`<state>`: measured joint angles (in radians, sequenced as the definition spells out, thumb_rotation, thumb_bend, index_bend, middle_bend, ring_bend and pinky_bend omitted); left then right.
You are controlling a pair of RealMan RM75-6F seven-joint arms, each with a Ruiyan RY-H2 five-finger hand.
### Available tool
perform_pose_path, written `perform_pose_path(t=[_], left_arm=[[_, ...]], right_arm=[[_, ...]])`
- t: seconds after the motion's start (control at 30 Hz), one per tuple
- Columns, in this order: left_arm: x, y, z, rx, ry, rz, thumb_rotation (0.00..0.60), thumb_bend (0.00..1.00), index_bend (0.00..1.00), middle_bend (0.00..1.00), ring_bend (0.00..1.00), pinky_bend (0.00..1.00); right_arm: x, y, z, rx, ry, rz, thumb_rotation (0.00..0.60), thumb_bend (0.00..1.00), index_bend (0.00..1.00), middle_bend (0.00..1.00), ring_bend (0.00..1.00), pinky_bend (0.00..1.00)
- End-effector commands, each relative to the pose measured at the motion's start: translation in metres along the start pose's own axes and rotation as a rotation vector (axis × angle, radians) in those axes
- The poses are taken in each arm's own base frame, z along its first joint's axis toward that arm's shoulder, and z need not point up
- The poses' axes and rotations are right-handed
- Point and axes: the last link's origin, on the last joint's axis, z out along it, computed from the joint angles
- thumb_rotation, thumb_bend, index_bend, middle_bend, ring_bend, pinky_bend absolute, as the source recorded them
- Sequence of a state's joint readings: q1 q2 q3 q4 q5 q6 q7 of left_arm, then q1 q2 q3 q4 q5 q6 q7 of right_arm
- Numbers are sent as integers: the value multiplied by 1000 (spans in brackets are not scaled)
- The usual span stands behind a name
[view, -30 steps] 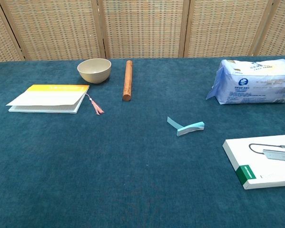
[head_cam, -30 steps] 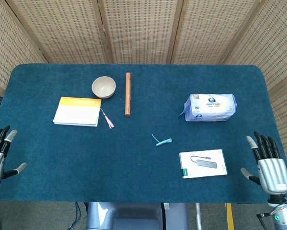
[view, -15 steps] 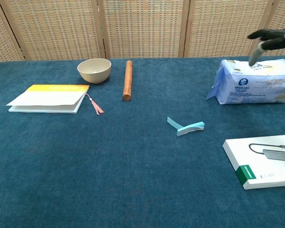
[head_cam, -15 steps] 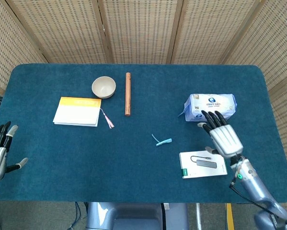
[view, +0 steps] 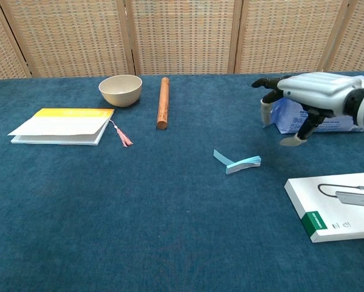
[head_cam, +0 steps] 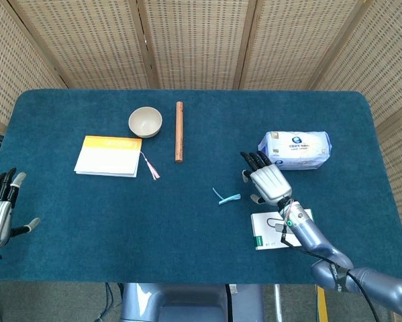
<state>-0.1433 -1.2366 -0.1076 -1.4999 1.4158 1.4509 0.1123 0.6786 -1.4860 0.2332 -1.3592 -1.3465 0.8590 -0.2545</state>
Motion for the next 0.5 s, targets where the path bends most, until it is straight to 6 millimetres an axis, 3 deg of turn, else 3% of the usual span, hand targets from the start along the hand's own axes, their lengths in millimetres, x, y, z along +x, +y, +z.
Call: perform_pose_path(t=[0.03,0.5], left_arm=[[-1,1,1,-1,-5,4,600,0,0,0,0,0],[-7,3,3,2,-19,18,600,0,0,0,0,0]], right_arm=[[-15,-6,8,9,-33,0,600,260,431,0,0,0],[-39,-14,21,18,-64,34,600,338,444,0,0,0]])
